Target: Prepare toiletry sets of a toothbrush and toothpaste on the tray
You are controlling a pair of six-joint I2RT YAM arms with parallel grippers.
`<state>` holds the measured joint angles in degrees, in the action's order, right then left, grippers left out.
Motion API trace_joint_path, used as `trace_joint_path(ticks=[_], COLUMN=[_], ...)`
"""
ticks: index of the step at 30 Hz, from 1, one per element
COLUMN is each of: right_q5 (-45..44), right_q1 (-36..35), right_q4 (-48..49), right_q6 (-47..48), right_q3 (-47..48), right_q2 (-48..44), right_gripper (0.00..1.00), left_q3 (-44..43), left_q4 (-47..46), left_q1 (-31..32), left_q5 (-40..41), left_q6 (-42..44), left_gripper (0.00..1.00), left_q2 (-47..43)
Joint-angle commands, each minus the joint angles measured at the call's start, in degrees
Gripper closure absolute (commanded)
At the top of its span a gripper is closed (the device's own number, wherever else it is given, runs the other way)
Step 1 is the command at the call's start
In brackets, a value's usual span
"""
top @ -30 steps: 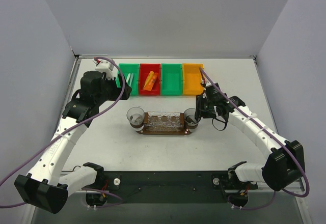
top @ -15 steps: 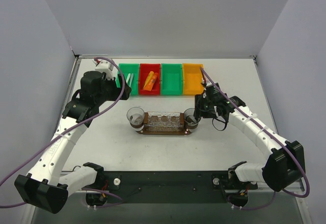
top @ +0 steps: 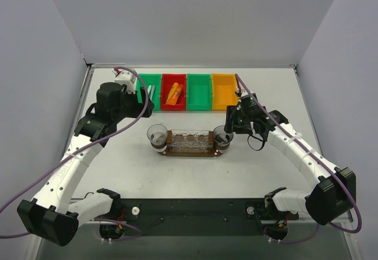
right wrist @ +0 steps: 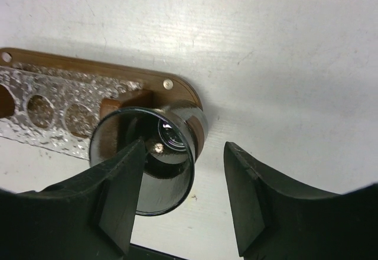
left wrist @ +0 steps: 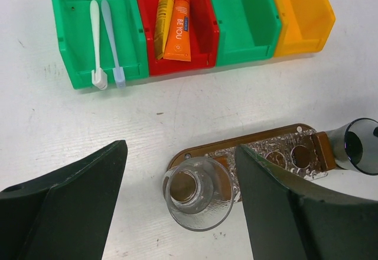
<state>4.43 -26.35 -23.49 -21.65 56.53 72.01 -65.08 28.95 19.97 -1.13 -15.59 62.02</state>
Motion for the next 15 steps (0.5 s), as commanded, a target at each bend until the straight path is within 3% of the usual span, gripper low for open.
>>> trace_joint_path(ticks=[1, 8, 15], right_q5=[-2.7, -2.2, -0.3], right_q1=[-0.2, 1.1, 3.5], right_q4=[0.5, 0.2, -0.3], right_q6=[0.2, -0.8, -2.3], right_q3=[6.6, 14.3, 17.6], right_q2=[-1.9, -0.3, -2.0], right_gripper=[0.49, 0.49, 0.52], left_q3=[-3.8, -12.5, -25.7], left_q4=[0.0, 1.8, 3.8], left_q1=[3.5, 7.4, 7.1], left_q5=[-0.5, 0.7, 2.2], left_q6=[3.7, 7.9, 13.7], left_gripper=[0.16, 0.18, 0.25], left_q2=[3.3, 13.1, 31.5])
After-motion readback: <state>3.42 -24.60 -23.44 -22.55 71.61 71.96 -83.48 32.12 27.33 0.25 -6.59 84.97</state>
